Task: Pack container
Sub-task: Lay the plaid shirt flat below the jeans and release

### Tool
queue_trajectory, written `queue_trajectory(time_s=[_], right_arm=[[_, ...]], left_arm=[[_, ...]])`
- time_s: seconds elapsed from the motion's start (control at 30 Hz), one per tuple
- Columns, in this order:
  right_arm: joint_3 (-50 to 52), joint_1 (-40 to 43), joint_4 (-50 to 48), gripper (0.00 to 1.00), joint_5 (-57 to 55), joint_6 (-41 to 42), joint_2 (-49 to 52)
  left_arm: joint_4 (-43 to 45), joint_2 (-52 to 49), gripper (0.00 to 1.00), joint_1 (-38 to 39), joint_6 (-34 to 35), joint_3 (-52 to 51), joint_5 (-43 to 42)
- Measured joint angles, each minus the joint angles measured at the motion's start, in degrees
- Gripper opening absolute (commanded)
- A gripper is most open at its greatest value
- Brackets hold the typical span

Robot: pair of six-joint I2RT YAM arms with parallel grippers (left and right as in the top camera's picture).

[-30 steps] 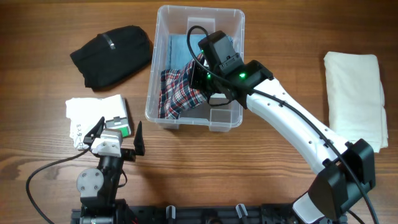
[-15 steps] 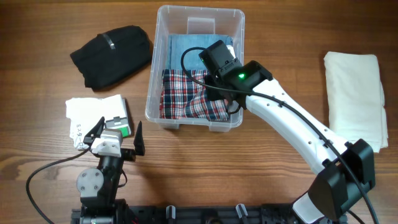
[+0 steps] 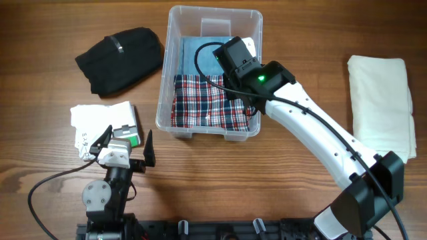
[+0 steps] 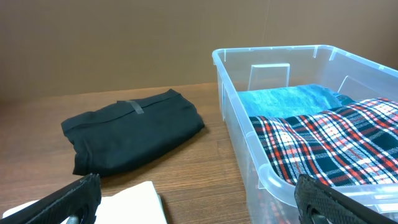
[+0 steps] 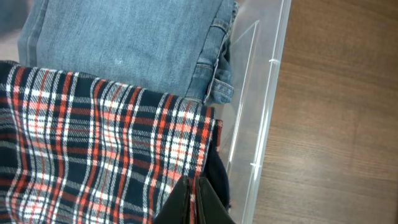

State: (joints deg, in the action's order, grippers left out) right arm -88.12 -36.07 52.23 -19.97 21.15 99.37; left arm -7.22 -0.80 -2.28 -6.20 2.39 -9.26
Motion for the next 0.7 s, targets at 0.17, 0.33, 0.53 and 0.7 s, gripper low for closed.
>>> queue_trajectory(time_s=[0.17,0.33,0.53,0.7], right_arm=[[0.0,0.0,0.7,0.04,0.3,2.0,1.3],[2.7,0.0,0.2,0.04,0.5,3.7,5.6],[3.7,0.0,-2.6,0.04,3.0,4.8,15.3],[3.7,0.1,-4.5,0.04,5.6,4.5,17.6]], left_arm=[[0.0,0.0,1.00,0.0,0.0,0.0,0.0],[0.0,0.0,1.00,0.0,0.0,0.0,0.0],[0.0,0.0,1.00,0.0,0.0,0.0,0.0],[0.0,0.0,1.00,0.0,0.0,0.0,0.0]])
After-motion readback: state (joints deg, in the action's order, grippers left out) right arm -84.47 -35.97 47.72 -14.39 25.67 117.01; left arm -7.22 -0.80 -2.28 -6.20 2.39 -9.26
